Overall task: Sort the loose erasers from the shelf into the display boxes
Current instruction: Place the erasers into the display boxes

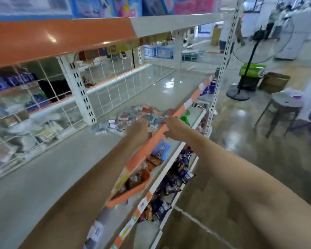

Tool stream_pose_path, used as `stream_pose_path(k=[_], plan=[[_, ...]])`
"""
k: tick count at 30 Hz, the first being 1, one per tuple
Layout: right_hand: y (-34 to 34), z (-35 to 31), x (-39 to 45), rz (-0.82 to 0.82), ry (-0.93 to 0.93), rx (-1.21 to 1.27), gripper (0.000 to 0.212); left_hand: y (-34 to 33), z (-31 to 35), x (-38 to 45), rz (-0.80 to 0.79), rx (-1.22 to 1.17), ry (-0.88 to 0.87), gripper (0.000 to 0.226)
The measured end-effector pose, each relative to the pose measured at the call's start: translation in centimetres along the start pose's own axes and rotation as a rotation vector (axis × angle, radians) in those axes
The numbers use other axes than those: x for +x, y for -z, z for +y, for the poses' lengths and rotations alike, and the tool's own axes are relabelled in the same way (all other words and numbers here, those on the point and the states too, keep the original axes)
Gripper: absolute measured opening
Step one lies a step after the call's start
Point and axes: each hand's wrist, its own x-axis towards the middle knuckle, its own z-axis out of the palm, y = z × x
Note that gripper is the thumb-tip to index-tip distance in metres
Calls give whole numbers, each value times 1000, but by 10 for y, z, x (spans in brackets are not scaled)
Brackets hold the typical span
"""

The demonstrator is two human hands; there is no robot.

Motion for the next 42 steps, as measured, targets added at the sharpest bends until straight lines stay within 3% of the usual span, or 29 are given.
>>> stream_pose_path(k=[5, 12, 19, 25, 29, 32, 35, 38, 42], plan=[[4, 25, 91, -47, 18, -3, 54, -13, -31, 80, 80, -62, 106, 31], [-24, 65, 174, -73, 106, 54, 33, -38, -45, 129, 61, 40, 279, 40], [-31, 100, 204, -54, 230, 254, 30, -51, -28, 143, 151, -52, 504, 28], [-21, 112, 211, -59, 415, 425, 34, -48, -9, 142, 181, -100, 670, 38], [-10, 101, 207, -34, 586, 656, 39, -38, -5, 123, 364, -304, 687, 25], [-8, 82, 201, -20, 714, 706, 40, -29, -8, 97, 447, -637, 764, 15], [-5, 57, 189, -47, 811, 711, 39, -20, -5, 62, 525, -948, 866, 27], [-1, 26, 166, -124, 868, 811, 32, -11, -2, 23, 630, -1111, 1009, 20], [-3, -27, 129, -232, 960, 903, 23, -2, 1, -48, 775, -1226, 1073, 19]])
